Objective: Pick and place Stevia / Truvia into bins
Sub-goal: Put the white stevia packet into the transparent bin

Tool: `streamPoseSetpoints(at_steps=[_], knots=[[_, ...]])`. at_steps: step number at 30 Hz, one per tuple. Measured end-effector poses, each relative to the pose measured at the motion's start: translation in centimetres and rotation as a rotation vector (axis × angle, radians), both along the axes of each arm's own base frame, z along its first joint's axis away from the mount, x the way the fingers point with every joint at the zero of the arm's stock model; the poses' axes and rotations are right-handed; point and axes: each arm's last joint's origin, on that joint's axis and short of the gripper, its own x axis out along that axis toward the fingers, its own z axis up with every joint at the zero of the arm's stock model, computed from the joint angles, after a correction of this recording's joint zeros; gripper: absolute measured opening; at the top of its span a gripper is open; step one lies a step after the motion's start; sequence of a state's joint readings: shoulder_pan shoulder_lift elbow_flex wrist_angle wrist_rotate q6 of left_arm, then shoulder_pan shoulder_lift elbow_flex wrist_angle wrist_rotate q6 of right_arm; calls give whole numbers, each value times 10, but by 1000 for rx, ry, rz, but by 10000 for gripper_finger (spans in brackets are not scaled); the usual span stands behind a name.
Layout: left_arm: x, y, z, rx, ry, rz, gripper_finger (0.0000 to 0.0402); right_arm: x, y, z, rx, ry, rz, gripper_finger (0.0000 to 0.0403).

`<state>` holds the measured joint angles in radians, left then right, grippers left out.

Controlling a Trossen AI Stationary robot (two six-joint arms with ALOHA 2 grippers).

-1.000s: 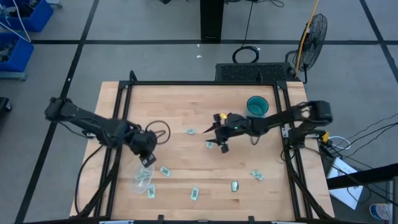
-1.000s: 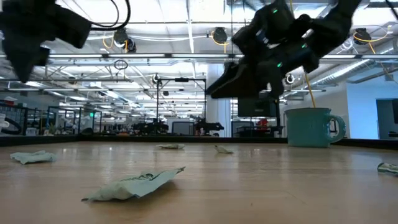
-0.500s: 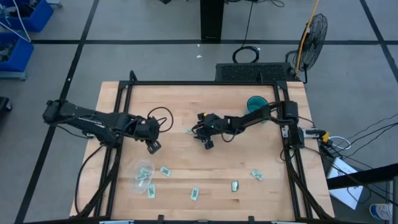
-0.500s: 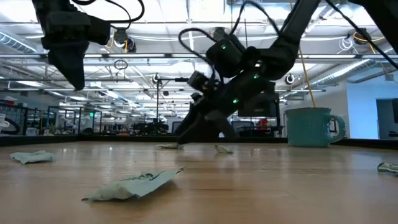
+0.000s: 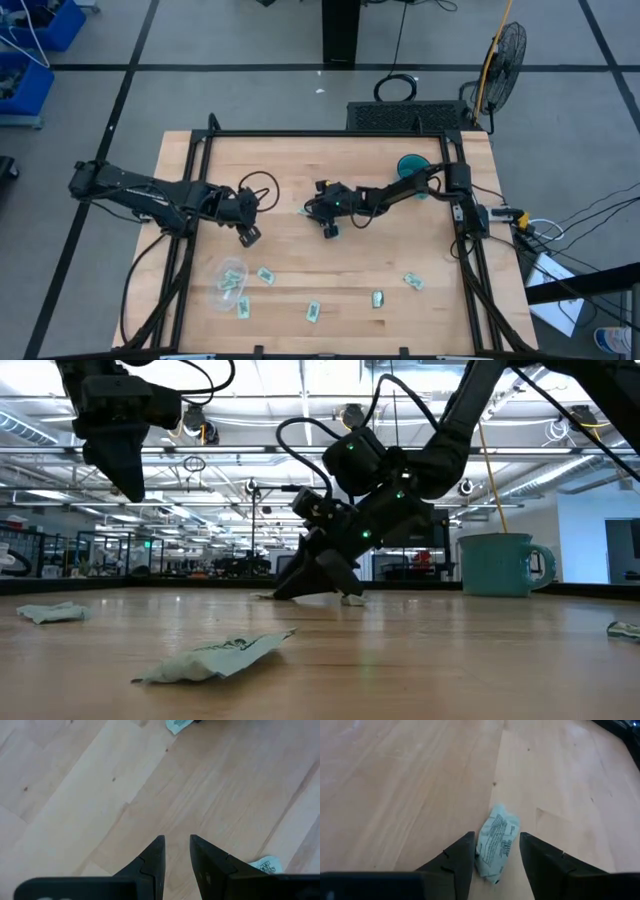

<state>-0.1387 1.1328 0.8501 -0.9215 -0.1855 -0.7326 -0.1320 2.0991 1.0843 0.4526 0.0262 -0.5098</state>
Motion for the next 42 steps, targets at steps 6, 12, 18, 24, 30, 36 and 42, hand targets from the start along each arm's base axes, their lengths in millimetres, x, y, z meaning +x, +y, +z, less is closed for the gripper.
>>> streamPoseSetpoints(at_steps=[6,12,18,24,30,36,42], knots=[[0,0,0,-4,-6,8,93,0,4,0,-15,9,16,112],[3,0,1,-7,-30,8,93,0,3,0,-39,6,-3,66],[8,-1,4,-14,-94,4,93,0,2,0,-46,4,-16,9],[11,-1,5,2,-125,11,93,0,2,0,-47,4,-17,3],[11,1,5,124,-113,-58,93,0,13,11,-74,-9,3,1],[11,3,6,184,-102,-106,93,-1,35,43,-29,-74,40,1],[24,-2,8,254,-174,-256,93,-9,44,78,80,-132,5,0]])
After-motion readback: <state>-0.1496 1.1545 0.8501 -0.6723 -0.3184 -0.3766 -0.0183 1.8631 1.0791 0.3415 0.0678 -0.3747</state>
